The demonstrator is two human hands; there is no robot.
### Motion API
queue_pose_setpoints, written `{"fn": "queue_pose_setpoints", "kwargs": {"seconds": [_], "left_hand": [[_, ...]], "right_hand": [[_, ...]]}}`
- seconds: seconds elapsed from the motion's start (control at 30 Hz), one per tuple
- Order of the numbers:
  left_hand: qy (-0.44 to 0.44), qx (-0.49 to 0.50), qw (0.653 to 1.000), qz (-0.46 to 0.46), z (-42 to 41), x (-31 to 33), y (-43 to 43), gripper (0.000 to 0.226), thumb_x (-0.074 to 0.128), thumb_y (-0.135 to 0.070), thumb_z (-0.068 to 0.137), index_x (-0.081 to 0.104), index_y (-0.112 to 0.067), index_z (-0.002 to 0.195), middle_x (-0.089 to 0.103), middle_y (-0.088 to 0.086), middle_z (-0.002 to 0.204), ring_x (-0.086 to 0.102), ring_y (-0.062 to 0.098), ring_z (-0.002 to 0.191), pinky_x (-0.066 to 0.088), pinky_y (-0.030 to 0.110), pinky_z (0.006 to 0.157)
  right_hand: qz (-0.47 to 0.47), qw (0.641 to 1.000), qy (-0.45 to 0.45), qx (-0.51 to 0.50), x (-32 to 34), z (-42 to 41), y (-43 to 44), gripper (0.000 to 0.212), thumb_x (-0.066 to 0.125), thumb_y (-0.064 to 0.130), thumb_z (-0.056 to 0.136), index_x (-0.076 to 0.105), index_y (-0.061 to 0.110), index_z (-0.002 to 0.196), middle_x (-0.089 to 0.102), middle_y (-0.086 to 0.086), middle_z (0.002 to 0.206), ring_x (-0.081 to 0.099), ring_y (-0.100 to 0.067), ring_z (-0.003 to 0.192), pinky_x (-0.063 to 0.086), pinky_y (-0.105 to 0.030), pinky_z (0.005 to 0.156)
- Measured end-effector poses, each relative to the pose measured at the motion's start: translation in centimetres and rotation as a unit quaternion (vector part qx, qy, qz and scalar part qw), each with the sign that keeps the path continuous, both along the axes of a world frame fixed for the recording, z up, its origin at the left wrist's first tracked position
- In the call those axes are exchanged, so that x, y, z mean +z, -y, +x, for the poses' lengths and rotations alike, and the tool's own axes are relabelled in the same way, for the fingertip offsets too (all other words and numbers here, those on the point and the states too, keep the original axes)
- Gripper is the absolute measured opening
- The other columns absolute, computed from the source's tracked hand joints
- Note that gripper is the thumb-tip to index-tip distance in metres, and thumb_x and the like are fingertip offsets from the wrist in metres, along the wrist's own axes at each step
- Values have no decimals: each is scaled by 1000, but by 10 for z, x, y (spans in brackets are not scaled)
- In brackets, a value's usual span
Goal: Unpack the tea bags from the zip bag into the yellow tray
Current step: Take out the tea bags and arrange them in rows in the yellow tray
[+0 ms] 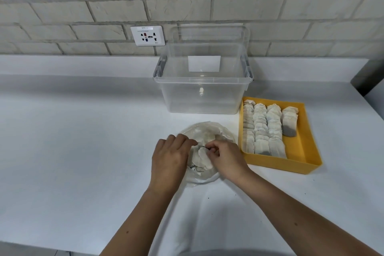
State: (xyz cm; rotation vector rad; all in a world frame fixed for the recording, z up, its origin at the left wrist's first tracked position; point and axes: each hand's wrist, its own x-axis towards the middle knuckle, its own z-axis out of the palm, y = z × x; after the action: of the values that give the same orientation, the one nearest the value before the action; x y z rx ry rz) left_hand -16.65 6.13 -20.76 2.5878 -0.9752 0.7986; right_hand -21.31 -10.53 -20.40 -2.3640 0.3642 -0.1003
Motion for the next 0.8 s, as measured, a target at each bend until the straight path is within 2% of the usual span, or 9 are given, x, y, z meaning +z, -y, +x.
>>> {"fn": "queue_pose_setpoints", "kwargs": {"seconds": [0.07, 0.13, 0.2, 0.23, 0.3, 0.37, 0.47, 0.63, 0.8], "left_hand": [[-35, 30, 996, 75, -4, -4, 8, 16, 75, -8, 65, 71, -21, 75, 63, -4, 65, 55, 23, 61, 23, 34, 65], [-91, 73, 986, 120, -5, -9, 16, 18, 83, -18, 62, 66, -20, 62, 59, -3, 55, 54, 24, 57, 21, 36, 66], [-128, 88, 980, 122, -3, -11, 19, 15, 80, -26, 69, 66, -22, 66, 61, -5, 56, 58, 23, 59, 19, 36, 67], [-154, 76, 980, 101, -1, -12, 17, 5, 72, -25, 74, 68, -23, 77, 66, -6, 63, 61, 23, 64, 17, 36, 68], [-215, 55, 973, 60, 3, -12, 13, 32, 50, -14, 80, 61, -27, 107, 72, -8, 84, 65, 20, 80, 17, 35, 71], [-246, 18, 968, 52, 4, -9, 7, 49, 46, -6, 78, 53, -33, 117, 70, -12, 95, 65, 14, 86, 20, 34, 75], [-267, -18, 963, 25, 8, -4, 3, 43, 57, -6, 79, 59, -38, 108, 68, -16, 89, 64, 5, 76, 20, 31, 77], [-289, -27, 957, 5, 10, -9, 1, 11, 68, -28, 88, 71, -38, 90, 69, -21, 84, 54, -8, 71, 20, 28, 83], [-288, -22, 957, -34, 6, -14, 1, 13, 68, -33, 90, 75, -37, 80, 72, -24, 84, 49, -18, 69, 22, 29, 85]], "right_hand": [[-16, 1000, 1, 9, -2, 1, 0, 24, 61, 17, 92, 69, 13, 115, 70, -1, 108, 63, -14, 100, 47, -21, 88], [-32, 999, -17, 24, -4, 1, 1, 30, 65, 16, 89, 66, 14, 119, 67, -2, 116, 60, -17, 108, 45, -24, 94], [-31, 999, -26, 31, -7, 1, 1, 37, 69, 17, 86, 63, 15, 123, 64, -1, 120, 58, -16, 110, 43, -23, 94], [-26, 999, -25, 31, -8, 1, 2, 40, 69, 17, 86, 62, 16, 125, 63, 0, 120, 58, -13, 108, 42, -20, 91], [-13, 999, -21, 33, -8, 1, 4, 42, 69, 15, 86, 59, 17, 127, 61, 1, 119, 54, -7, 96, 37, -14, 81], [-6, 999, -23, 33, -9, 1, 6, 43, 69, 15, 87, 58, 19, 128, 59, 2, 117, 49, -3, 90, 35, -13, 79], [-7, 999, -14, 40, -13, 2, 5, 37, 71, 18, 85, 63, 22, 121, 60, 3, 114, 50, -4, 88, 37, -15, 79], [-7, 999, -17, 30, -13, 3, 8, 25, 74, 22, 83, 63, 18, 104, 58, 5, 98, 53, -9, 87, 40, -18, 72], [12, 999, 33, 3, -10, -3, 9, 12, 74, 21, 84, 67, 13, 91, 66, 5, 81, 57, -7, 71, 41, -13, 62]]}}
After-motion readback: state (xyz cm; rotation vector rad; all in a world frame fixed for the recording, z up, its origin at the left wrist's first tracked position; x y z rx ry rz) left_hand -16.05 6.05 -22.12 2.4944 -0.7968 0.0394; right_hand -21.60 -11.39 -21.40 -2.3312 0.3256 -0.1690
